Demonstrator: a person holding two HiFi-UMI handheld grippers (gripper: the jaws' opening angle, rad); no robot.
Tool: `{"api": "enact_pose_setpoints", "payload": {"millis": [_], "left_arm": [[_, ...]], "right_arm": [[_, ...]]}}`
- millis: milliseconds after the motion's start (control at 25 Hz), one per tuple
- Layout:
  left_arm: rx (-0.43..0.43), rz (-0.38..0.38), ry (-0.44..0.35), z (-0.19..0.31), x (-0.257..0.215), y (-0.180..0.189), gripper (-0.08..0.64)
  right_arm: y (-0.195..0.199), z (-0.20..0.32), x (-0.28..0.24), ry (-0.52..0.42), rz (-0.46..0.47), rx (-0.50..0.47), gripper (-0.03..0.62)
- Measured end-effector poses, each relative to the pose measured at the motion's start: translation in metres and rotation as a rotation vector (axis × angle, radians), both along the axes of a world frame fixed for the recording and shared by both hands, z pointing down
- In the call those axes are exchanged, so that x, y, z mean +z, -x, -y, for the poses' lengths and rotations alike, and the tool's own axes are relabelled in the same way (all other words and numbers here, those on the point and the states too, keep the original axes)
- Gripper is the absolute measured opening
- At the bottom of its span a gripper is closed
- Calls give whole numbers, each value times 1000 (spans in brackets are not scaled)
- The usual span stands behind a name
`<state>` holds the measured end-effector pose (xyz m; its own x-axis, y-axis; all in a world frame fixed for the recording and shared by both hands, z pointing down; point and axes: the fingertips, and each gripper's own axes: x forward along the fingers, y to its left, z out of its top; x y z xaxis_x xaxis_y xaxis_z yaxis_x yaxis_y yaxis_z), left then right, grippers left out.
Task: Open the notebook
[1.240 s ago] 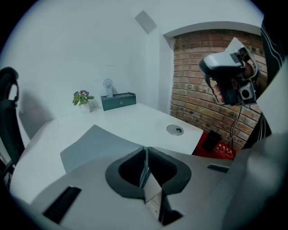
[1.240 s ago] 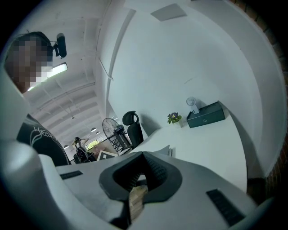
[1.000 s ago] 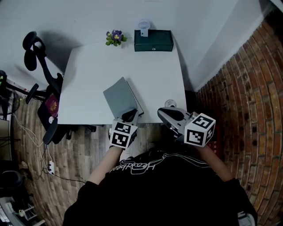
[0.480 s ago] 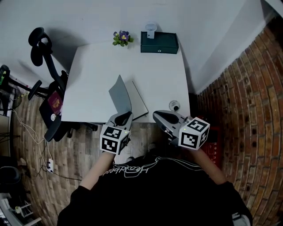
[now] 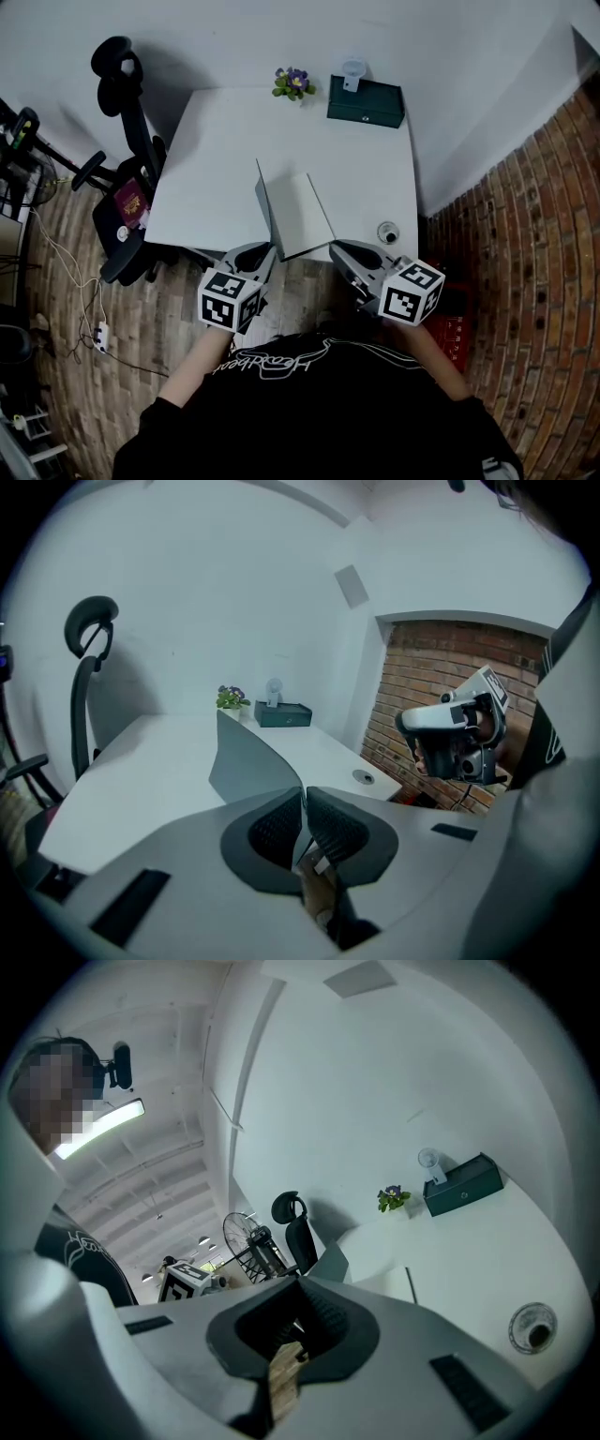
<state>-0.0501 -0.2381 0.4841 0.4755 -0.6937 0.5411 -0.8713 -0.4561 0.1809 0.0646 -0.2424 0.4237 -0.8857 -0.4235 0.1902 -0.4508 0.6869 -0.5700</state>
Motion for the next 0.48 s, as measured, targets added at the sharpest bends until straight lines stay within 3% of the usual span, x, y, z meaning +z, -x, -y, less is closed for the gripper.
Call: {"api": "enact_pose_setpoints", "payload": {"millis": [280,480], "left_arm": [[-69,-23,31,-20,6,37,44],[-130,-101,75,-30,19,60,44]], "right_arm": [[34,-7,-3,-10,-6,-49,0],[51,-9,-2,-9,-13,-68,0]]}}
